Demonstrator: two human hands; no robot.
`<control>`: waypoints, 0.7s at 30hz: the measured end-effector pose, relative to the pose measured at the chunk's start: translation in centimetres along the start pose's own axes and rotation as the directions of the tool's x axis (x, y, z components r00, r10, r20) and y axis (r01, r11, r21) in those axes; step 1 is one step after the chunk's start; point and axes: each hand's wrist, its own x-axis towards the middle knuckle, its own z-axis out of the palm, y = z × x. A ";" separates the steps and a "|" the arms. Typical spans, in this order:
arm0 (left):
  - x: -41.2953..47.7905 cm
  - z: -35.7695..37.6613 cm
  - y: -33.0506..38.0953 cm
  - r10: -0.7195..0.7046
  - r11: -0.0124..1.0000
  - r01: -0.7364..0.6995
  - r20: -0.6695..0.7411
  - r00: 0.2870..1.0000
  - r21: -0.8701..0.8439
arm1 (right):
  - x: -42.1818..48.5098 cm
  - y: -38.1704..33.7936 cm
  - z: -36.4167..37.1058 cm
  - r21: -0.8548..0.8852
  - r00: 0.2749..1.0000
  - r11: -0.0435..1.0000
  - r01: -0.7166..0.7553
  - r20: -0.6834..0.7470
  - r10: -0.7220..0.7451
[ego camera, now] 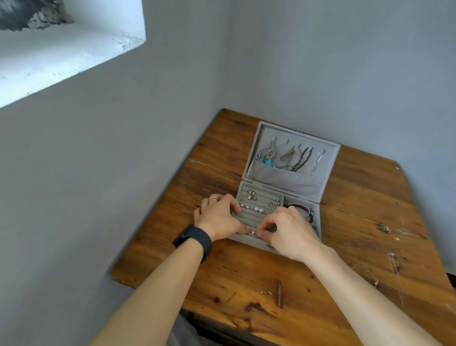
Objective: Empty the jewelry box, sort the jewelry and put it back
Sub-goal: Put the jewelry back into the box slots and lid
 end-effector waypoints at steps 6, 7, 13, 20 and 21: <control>-0.1 -0.2 0.1 0.001 1.000 -0.001 0.008 1.000 -0.014 | 0.2 -0.5 0.5 -0.070 0.998 0.998 -0.005 -0.070 0.000; -0.1 -0.2 0.0 0.004 1.000 -0.004 0.007 1.000 -0.014 | 0.3 -0.5 0.6 -0.074 0.997 0.997 -0.007 -0.077 0.001; -0.2 0.1 0.1 0.005 1.000 -0.005 -0.002 1.000 -0.005 | 0.4 -0.3 0.3 -0.036 0.999 0.999 -0.006 -0.033 0.005; -0.1 0.4 0.1 -0.005 1.000 0.005 -0.003 1.000 -0.010 | -1.2 0.6 0.8 -0.069 0.993 0.997 0.018 -0.112 -0.025; -0.1 0.4 0.0 -0.007 1.000 0.007 -0.003 1.000 -0.012 | -1.7 0.6 1.0 -0.078 0.990 0.997 0.020 -0.140 -0.031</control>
